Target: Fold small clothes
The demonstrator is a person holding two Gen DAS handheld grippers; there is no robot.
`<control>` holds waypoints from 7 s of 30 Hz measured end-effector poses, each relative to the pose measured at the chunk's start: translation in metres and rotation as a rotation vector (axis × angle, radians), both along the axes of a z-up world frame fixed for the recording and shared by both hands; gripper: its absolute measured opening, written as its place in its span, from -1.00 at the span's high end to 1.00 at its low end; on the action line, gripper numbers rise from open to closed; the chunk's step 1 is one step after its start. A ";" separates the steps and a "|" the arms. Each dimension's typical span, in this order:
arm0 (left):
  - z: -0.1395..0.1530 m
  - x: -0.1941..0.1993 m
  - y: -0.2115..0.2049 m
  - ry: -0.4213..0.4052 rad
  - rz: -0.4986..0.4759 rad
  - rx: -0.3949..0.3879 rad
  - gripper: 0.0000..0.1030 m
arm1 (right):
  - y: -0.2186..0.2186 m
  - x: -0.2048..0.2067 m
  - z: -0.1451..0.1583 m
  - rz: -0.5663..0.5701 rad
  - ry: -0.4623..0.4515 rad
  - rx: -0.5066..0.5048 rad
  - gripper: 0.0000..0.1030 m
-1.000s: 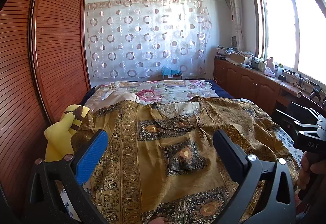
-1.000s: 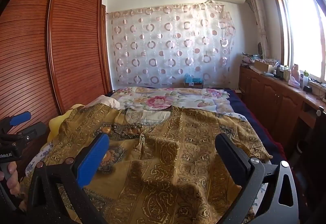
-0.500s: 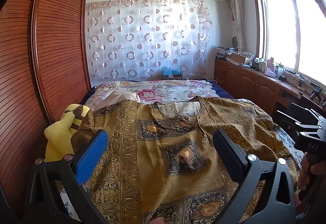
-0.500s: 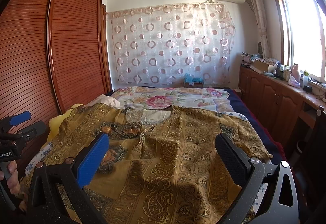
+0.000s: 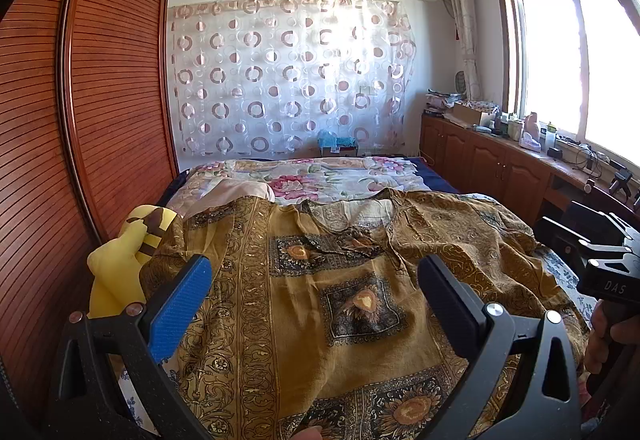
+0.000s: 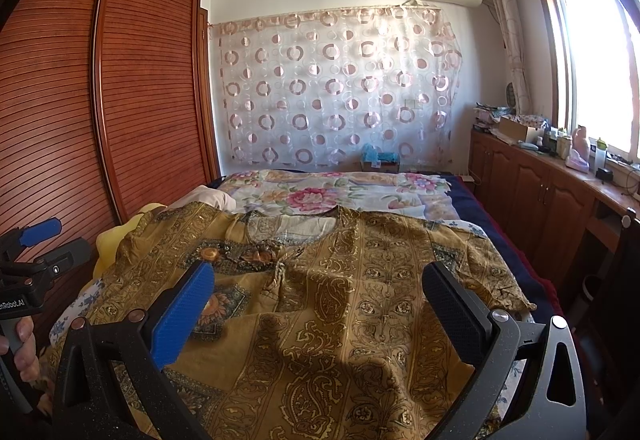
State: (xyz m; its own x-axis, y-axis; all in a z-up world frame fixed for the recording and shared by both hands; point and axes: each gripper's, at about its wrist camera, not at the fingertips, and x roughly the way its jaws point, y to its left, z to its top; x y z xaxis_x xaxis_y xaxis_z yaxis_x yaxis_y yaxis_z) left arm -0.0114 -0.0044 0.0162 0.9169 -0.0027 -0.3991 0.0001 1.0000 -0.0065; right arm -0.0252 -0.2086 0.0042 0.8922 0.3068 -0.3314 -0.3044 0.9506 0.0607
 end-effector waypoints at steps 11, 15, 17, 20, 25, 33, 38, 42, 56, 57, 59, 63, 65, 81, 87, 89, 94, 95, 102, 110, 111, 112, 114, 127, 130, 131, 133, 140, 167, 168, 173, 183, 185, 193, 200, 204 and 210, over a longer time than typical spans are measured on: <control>0.000 0.000 -0.001 0.001 0.000 0.001 -1.00 | 0.002 0.000 0.000 -0.001 0.000 -0.003 -1.00; 0.001 0.000 -0.001 0.000 0.000 0.000 -1.00 | 0.002 0.000 0.000 -0.002 0.000 -0.002 -1.00; 0.001 -0.001 -0.001 -0.001 0.000 0.001 -1.00 | 0.002 0.000 0.000 -0.002 -0.001 -0.003 -1.00; 0.000 0.000 -0.001 0.000 0.000 0.001 -1.00 | 0.002 0.000 0.000 -0.002 -0.002 -0.003 -1.00; 0.001 -0.001 -0.002 -0.001 0.000 0.001 -1.00 | 0.002 0.000 0.000 -0.002 -0.002 -0.003 -1.00; 0.001 -0.001 -0.002 0.000 0.000 0.001 -1.00 | 0.001 0.001 0.000 -0.001 -0.001 -0.004 -1.00; 0.000 0.000 -0.002 0.004 0.001 0.001 -1.00 | 0.002 0.001 0.000 0.001 -0.001 -0.005 -1.00; -0.006 0.006 0.002 0.027 0.003 0.002 -1.00 | 0.003 0.003 -0.002 0.006 0.008 -0.005 -1.00; -0.053 0.035 0.079 0.179 0.047 -0.039 -1.00 | 0.026 0.047 -0.037 0.157 0.173 -0.035 -1.00; -0.056 0.036 0.087 0.185 0.049 -0.049 -1.00 | 0.028 0.051 -0.040 0.180 0.193 -0.040 -1.00; -0.060 0.040 0.103 0.196 0.060 -0.060 -1.00 | 0.032 0.056 -0.039 0.202 0.205 -0.053 -1.00; -0.063 0.051 0.126 0.212 0.073 -0.056 -1.00 | 0.037 0.071 -0.030 0.242 0.195 -0.087 -0.97; -0.065 0.057 0.140 0.222 0.071 -0.070 -1.00 | 0.039 0.077 -0.026 0.260 0.191 -0.102 -0.96; -0.095 0.138 0.222 0.379 0.091 -0.239 -0.38 | 0.071 0.157 -0.039 0.320 0.278 -0.163 -0.95; -0.099 0.171 0.239 0.416 0.102 -0.287 -0.34 | 0.081 0.185 -0.040 0.336 0.322 -0.140 -0.95; -0.100 0.179 0.240 0.425 0.093 -0.300 -0.27 | 0.083 0.193 -0.042 0.338 0.341 -0.132 -0.95; -0.106 0.199 0.244 0.456 0.091 -0.320 0.18 | 0.086 0.209 -0.052 0.344 0.384 -0.139 -0.95; -0.107 0.202 0.243 0.466 0.091 -0.320 0.30 | 0.087 0.211 -0.053 0.344 0.390 -0.140 -0.95; -0.101 0.209 0.231 0.478 0.057 -0.214 0.89 | 0.086 0.218 -0.058 0.335 0.412 -0.132 -0.95; -0.055 0.191 0.201 0.396 0.046 -0.117 0.92 | 0.086 0.221 -0.061 0.337 0.412 -0.113 -0.95; -0.045 0.188 0.191 0.381 0.025 -0.105 0.92 | 0.086 0.221 -0.060 0.337 0.409 -0.111 -0.95; -0.037 0.187 0.182 0.373 0.004 -0.092 0.92 | 0.085 0.221 -0.059 0.338 0.406 -0.108 -0.95; -0.020 0.186 0.157 0.346 -0.045 -0.058 0.92 | 0.083 0.220 -0.059 0.338 0.401 -0.103 -0.95; -0.022 0.171 0.150 0.348 -0.055 -0.055 -0.25 | 0.077 0.219 -0.060 0.345 0.401 -0.090 -0.95; -0.051 0.161 0.174 0.422 0.007 -0.119 -0.25 | 0.078 0.220 -0.060 0.348 0.407 -0.091 -0.95; -0.059 0.158 0.175 0.436 0.014 -0.137 -0.25 | 0.078 0.221 -0.061 0.349 0.409 -0.092 -0.95; -0.077 0.154 0.178 0.473 0.023 -0.179 -0.25 | 0.080 0.222 -0.061 0.349 0.416 -0.094 -0.95; -0.107 0.143 0.168 0.506 -0.019 -0.280 0.15 | 0.085 0.225 -0.062 0.349 0.426 -0.111 -0.95; -0.042 0.168 0.067 0.399 -0.281 -0.169 0.11 | 0.079 0.225 -0.065 0.347 0.429 -0.094 -0.95; -0.044 0.169 0.069 0.407 -0.268 -0.165 0.08 | 0.078 0.226 -0.064 0.348 0.430 -0.092 -0.95; -0.062 0.173 0.078 0.433 -0.182 -0.121 -0.45 | 0.076 0.227 -0.064 0.345 0.440 -0.086 -0.95; -0.104 0.191 0.082 0.491 -0.112 -0.029 -0.53 | 0.083 0.229 -0.064 0.321 0.448 -0.114 -0.95; -0.108 0.193 0.079 0.484 -0.107 -0.007 -0.53 | 0.084 0.229 -0.064 0.317 0.446 -0.124 -0.95; -0.116 0.197 0.068 0.464 -0.099 0.085 -0.62 | 0.095 0.228 -0.066 0.300 0.450 -0.179 -0.95; -0.116 0.197 0.069 0.470 -0.107 0.085 -0.71 | 0.109 0.227 -0.068 0.270 0.450 -0.258 -0.95; -0.115 0.196 0.069 0.470 -0.107 0.087 -0.72 | 0.120 0.225 -0.069 0.248 0.446 -0.308 -0.95; -0.115 0.197 0.070 0.470 -0.105 0.088 -0.72 | 0.122 0.226 -0.070 0.246 0.454 -0.306 -0.99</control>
State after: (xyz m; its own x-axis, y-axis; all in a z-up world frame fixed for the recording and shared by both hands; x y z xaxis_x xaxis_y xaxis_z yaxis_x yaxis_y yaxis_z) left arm 0.1856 0.0656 -0.0991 0.6342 -0.0331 -0.7724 0.1183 0.9915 0.0547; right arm 0.2010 -0.0869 -0.0657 0.5555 0.3171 -0.7687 -0.5255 0.8503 -0.0290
